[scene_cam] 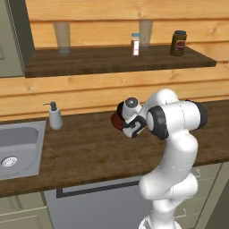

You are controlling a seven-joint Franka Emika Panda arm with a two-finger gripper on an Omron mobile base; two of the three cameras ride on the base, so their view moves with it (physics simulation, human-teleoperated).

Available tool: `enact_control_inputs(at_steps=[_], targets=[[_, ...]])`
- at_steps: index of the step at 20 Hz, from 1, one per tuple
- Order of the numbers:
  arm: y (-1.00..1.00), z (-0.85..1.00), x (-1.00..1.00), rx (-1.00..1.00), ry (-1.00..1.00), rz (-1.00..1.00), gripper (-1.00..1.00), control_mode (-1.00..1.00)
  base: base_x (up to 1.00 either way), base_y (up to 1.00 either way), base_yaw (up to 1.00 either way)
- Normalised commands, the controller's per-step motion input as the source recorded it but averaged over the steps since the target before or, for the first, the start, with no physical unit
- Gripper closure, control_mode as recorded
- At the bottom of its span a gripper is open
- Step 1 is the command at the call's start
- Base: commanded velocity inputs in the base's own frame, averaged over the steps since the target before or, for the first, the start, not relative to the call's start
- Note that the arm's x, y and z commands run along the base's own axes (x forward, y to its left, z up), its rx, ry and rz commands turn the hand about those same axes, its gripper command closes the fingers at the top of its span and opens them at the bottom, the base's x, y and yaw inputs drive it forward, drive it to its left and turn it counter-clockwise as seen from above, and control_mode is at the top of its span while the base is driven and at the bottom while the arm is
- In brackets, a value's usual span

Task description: Pick up the bowls on the counter and stack them on top of one another in the open cabinet. Place the smaller bowl on top of the larger bowl.

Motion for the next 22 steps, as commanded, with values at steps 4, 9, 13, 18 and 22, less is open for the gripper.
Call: enact_control_inputs(at_steps=[4, 9, 13, 18, 22], targets=[[0.00, -0.28, 0.10, 0.00, 0.01, 0.04, -1.00, -1.00, 0.00, 0.00, 0.00], [-0.01, -0.02, 0.03, 0.00, -0.01, 0.00, -1.00, -1.00, 0.00, 0.00, 0.00], [0.00, 0.31, -0.35, 0.00, -0.04, 0.00, -1.00, -1.00, 0.00, 0.00, 0.00], [0.00, 0.49, -0.52, 0.00, -0.03, 0.00, -1.00, -1.00, 0.00, 0.00, 0.00], [0.00, 0.37, -0.75, 0.04, 0.00, 0.00, -1.00, -1.00, 0.00, 0.00, 0.00]])
